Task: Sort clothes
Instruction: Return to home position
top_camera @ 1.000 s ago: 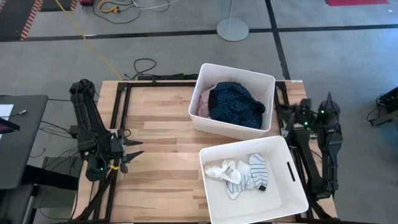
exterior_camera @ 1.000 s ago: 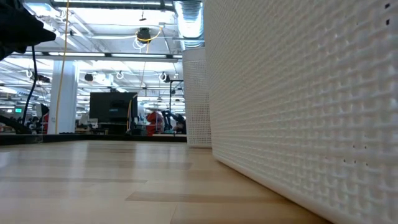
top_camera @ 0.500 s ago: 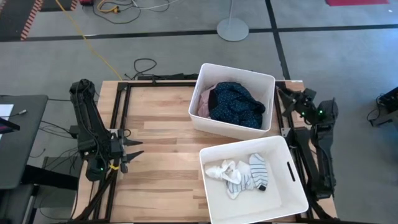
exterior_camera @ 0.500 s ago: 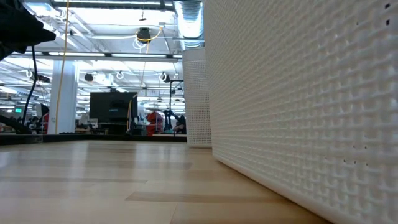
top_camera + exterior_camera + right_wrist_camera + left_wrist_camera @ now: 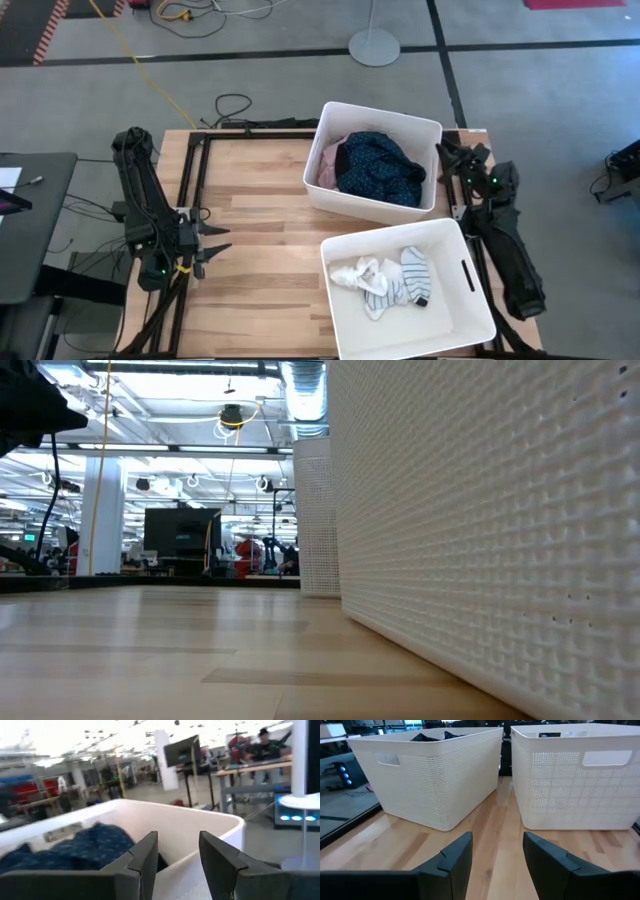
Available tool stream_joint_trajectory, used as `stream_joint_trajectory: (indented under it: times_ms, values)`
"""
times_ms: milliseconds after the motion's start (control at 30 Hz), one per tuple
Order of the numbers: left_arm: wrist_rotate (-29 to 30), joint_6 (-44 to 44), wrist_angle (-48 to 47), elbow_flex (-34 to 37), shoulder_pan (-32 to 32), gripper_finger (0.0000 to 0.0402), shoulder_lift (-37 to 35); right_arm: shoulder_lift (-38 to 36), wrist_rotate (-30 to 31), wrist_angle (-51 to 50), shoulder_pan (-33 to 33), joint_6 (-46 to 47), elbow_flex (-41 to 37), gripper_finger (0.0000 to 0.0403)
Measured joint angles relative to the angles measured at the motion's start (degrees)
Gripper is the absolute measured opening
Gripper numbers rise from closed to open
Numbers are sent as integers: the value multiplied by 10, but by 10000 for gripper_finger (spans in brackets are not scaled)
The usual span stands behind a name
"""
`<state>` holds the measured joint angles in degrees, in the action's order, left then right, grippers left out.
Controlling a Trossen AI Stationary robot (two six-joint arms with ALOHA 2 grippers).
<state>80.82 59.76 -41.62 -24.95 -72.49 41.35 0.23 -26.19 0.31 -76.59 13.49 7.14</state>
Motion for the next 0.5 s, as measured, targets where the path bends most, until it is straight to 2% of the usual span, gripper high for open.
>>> stream_joint_trajectory:
  times_ms: [67, 167, 367, 433, 500]
  values:
    - [-2, 5, 0, 0, 0, 169, 0, 0, 28, 34, 12, 1, -24, 159]
    - [-13, 9, 0, 0, 0, 169, 0, 0, 40, 108, 34, 8, -62, 159]
    - [-15, 6, 0, 0, 0, 169, 0, 0, 47, 164, 91, -17, -67, 159]
    - [-15, 5, 0, 0, 0, 169, 0, 0, 93, 168, 109, -18, -67, 159]
    - [-15, 7, 0, 0, 0, 169, 0, 0, 175, 159, 125, -24, -67, 158]
